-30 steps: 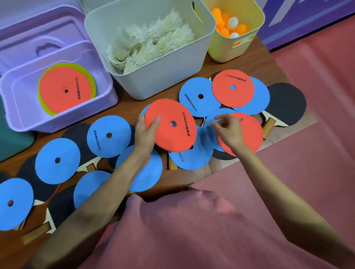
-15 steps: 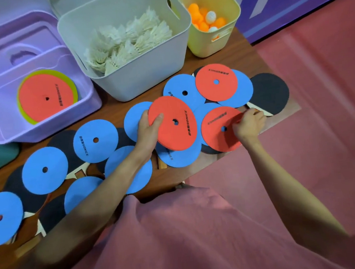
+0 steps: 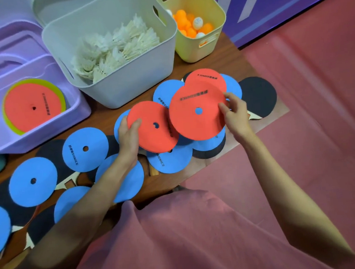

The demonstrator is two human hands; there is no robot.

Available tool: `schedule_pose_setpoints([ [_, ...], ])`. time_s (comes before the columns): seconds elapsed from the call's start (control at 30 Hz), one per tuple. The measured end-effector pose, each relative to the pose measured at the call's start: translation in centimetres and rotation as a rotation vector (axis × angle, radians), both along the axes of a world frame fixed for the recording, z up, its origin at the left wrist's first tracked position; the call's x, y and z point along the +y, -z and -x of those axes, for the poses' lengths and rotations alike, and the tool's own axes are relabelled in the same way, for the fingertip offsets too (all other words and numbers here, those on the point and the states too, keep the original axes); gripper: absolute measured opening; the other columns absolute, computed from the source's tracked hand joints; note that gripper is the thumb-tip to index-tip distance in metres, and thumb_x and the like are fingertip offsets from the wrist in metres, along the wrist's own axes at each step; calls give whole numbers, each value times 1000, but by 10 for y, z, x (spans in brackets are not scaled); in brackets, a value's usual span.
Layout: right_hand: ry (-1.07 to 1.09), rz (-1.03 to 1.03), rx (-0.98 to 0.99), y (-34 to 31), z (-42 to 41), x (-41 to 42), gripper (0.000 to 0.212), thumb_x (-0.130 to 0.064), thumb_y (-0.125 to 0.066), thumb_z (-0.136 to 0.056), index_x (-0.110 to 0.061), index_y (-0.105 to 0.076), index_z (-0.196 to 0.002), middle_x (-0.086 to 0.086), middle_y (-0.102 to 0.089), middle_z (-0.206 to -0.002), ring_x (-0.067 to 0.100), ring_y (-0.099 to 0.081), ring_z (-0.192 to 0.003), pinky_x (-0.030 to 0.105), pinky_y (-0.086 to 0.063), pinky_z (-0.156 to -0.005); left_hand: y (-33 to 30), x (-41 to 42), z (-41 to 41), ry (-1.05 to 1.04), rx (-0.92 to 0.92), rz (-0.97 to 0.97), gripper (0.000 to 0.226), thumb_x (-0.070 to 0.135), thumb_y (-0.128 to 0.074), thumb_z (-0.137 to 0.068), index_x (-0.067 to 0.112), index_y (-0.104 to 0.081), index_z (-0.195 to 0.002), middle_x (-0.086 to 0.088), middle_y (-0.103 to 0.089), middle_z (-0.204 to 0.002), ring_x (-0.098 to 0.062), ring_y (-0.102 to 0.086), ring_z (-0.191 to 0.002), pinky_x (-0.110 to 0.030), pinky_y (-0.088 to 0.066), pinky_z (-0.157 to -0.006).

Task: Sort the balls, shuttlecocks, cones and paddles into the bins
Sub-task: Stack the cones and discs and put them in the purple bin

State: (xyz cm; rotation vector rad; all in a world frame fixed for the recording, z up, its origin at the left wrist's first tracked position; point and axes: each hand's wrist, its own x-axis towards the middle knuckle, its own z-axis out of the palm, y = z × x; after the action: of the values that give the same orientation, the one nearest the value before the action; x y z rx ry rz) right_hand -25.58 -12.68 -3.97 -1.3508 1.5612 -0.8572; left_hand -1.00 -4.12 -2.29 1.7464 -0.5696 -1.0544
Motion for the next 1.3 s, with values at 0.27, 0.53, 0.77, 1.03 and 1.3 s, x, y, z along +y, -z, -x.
schedule_pose_setpoints([
  [0.27,-117,-261,-293,1,-54,9,21,-2,-44,-97,-12,-58,-109,0,-64,-80,-5,-58,-58,10,-42,-51,-9,-14,12,75,47,53,22,41,-49,-96,24,-60,-104,7,-66,-102,-1,-64,-91,-14,-49,-71],
  [0.53,-227,-315,-191,1,-59,-9,15,-6,-50,-96,-9,-61,-106,7,-61,-77,-1,-56,-51,10,-39,-45,-5,-24,9,130,16,42,28,22,-63,-90,22,-55,-117,5,-63,-111,-6,-62,-100,-21,-52,-78],
  [0.77,144,-313,240,46,-24,-73,40,-10,-57,-84,-3,-47,-122,17,-52,-117,30,-53,-106,39,-46,-86,-4,-38,1,127,-11,75,33,19,-62,-91,15,-55,-124,5,-64,-111,-2,-63,-98,-15,-52,-75],
  [1.03,284,-525,427,60,-26,-107,83,-33,-77,-76,1,-29,-134,21,-24,-142,33,-29,-131,38,-38,-100,-3,-49,2,154,-31,77,29,23,-62,-91,21,-55,-120,1,-64,-115,-11,-62,-104,-25,-52,-83],
  [1.3,332,-434,321,62,-27,-106,64,-4,-53,-87,5,-18,-140,12,-55,-107,25,-54,-98,33,-43,-73,0,-48,2,149,-50,81,27,23,-63,-91,24,-54,-116,7,-63,-110,-4,-61,-100,-17,-50,-77],
])
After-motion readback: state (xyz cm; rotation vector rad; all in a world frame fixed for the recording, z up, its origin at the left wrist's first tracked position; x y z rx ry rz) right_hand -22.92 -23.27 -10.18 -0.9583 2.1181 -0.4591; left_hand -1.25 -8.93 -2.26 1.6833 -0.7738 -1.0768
